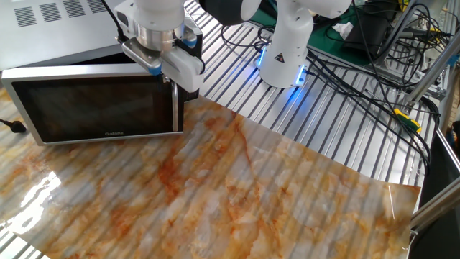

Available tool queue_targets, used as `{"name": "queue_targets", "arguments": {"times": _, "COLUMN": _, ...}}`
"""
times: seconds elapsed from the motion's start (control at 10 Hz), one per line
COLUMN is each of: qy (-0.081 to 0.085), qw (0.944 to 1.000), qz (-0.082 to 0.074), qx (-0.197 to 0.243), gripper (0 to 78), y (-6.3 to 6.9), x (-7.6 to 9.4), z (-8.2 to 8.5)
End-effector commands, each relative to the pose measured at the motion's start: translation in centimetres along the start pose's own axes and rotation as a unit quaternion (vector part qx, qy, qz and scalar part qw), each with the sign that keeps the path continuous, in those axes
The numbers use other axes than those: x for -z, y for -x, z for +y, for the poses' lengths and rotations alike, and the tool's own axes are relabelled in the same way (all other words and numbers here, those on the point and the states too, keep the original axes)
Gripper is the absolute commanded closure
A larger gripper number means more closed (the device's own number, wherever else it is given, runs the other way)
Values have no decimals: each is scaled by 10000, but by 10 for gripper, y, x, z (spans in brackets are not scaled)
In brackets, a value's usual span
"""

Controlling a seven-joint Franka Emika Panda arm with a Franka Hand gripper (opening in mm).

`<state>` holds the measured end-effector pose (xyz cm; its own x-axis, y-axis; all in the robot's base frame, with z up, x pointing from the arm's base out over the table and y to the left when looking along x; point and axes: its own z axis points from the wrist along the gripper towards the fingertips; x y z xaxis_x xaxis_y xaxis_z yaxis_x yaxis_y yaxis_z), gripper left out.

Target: Close the microwave door

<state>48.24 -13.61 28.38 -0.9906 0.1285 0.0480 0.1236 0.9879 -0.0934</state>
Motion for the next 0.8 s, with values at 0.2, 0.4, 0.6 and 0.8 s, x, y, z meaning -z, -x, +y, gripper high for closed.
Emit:
{"name": "queue_targets", "arguments": {"times": 0.2, "qy": 46, "qw": 9984, "qz": -9, "qx": -570, "gripper": 776, "y": 0, "x": 1, "z": -1}}
{"name": "queue_targets", "arguments": {"times": 0.4, "qy": 61, "qw": 9979, "qz": -49, "qx": -635, "gripper": 776, "y": 0, "x": 1, "z": -1}}
{"name": "queue_targets", "arguments": {"times": 0.6, "qy": 70, "qw": 9979, "qz": -54, "qx": -643, "gripper": 776, "y": 0, "x": 1, "z": -1}}
{"name": "queue_targets", "arguments": {"times": 0.8, "qy": 55, "qw": 9982, "qz": -33, "qx": -604, "gripper": 776, "y": 0, "x": 1, "z": -1}}
